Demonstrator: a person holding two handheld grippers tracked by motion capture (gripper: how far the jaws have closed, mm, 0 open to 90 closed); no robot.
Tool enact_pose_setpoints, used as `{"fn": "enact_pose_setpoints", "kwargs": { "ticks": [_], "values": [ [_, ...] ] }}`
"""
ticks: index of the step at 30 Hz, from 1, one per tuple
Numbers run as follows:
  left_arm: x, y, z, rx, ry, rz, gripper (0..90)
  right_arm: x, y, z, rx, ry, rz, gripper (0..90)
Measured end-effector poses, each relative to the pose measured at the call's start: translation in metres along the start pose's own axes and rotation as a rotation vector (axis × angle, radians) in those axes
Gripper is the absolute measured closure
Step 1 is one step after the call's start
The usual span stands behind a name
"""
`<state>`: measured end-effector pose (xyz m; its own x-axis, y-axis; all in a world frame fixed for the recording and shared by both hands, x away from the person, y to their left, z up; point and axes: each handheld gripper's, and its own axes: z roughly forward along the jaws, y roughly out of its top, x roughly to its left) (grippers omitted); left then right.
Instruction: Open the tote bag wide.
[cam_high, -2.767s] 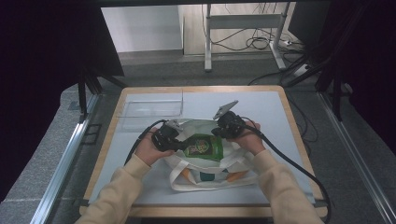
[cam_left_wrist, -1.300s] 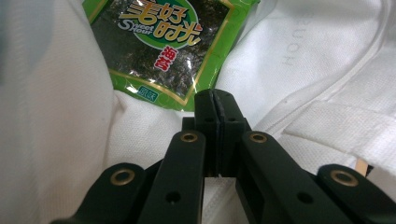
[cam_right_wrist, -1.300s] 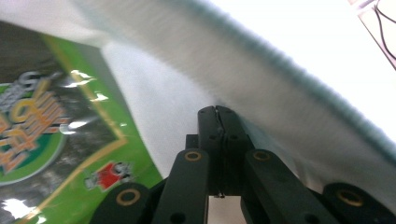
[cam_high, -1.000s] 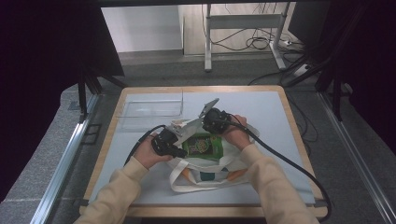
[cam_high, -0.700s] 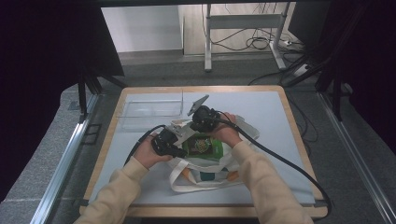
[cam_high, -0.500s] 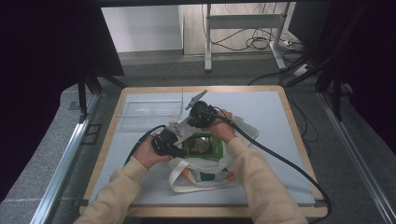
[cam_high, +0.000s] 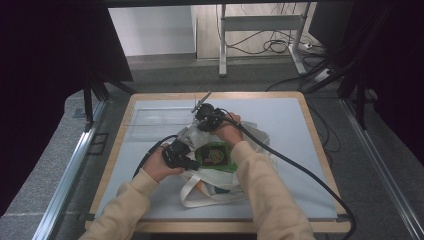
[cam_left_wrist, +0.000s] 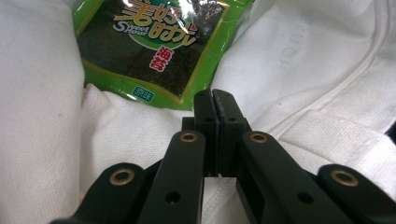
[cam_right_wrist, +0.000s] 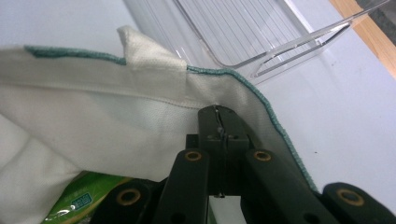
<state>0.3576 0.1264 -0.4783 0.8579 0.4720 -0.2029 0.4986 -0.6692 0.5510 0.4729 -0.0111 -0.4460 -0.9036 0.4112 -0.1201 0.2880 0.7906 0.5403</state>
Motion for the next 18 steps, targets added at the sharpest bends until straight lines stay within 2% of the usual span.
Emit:
{"fn": "enact_pose_setpoints", "kwargs": {
  "ticks": [3,4,5,7,11,13,15,18],
  "values": [
    [0.0,0.0,0.001,-0.006,-0.002,-0.007,89.8,0.005,-0.003,-0.003,-0.007,0.012,-0.012,89.2],
    [0.0,0.0,0.0,-0.005,-0.002,-0.008,89.8,0.012,-0.006,-0.006,-0.007,0.035,-0.04,89.2],
    [0.0,0.0,0.0,-0.006,-0.001,-0.009,89.8,0.012,-0.006,-0.006,-0.007,0.035,-0.04,89.2],
    [0.001,0.0,0.0,-0.01,0.01,-0.013,89.8,0.021,-0.012,-0.007,-0.011,0.058,-0.068,89.2],
    [0.0,0.0,0.0,-0.008,0.012,-0.011,89.7,0.032,-0.02,-0.007,-0.01,0.093,-0.084,89.1],
    [0.0,0.0,0.0,-0.015,0.011,-0.016,89.7,0.035,-0.023,-0.005,-0.003,0.097,-0.103,89.2],
    [-0.001,0.0,0.0,-0.018,0.014,-0.017,89.6,0.036,-0.025,-0.002,0.006,0.109,-0.099,89.2],
    [0.001,0.0,0.0,-0.011,0.01,0.001,89.7,0.039,-0.026,0.001,0.009,0.123,-0.106,89.1]
  ]
}}
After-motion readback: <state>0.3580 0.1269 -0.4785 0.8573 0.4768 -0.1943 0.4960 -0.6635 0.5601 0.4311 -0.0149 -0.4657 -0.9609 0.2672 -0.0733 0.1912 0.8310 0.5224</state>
